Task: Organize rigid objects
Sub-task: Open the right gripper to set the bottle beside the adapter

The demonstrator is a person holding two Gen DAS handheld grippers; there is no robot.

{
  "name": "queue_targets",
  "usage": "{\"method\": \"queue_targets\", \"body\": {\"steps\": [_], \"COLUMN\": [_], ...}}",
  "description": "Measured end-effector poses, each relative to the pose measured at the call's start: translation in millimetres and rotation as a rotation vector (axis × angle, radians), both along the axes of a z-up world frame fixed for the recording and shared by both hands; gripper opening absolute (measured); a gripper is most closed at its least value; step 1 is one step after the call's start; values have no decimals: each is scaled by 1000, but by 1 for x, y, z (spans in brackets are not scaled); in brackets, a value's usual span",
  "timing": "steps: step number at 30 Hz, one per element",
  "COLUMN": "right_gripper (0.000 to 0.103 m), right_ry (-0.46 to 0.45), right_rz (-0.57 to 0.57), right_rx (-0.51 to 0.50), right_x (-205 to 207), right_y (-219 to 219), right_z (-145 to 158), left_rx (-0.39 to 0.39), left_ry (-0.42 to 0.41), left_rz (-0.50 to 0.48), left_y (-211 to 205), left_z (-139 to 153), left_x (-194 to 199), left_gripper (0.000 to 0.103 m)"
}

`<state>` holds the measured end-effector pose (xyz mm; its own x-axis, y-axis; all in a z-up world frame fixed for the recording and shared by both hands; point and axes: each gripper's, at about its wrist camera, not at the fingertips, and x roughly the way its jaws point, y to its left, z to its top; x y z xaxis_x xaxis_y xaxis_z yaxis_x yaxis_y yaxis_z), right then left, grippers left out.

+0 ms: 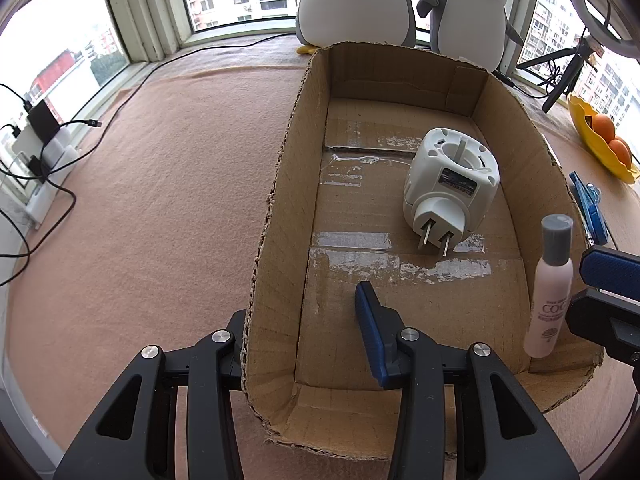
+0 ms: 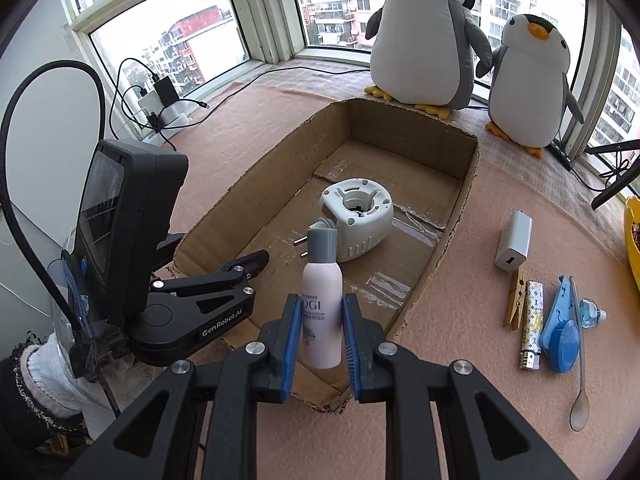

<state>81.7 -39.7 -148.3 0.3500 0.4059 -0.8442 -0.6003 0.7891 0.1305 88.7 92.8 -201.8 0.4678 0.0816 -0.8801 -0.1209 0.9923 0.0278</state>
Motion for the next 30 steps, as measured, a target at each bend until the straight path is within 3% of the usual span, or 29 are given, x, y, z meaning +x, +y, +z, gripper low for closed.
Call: {"method": "queue_targets", "body": {"steps": [3,5,20,30], "right_gripper": [41,44,47,47], "right_ry": [-12,-17,-22,-21], "right_rz": [-1,-2,-48,-115], "right_rx": [4,2,29,55], "right_x": [-1,-2,-4,-7], "right_y": [0,-1,-18,-65], "right_z": [2,3,15,29], "left_rx": [0,0,0,1], "left_ry": [-1,0,-1,-1], "left_rz": [1,0,0,-1], "left_y": [0,0,0,0], "left_z": [0,0,0,1], "left_x": [0,0,-1,-1], "left_gripper": [41,41,41,41]}}
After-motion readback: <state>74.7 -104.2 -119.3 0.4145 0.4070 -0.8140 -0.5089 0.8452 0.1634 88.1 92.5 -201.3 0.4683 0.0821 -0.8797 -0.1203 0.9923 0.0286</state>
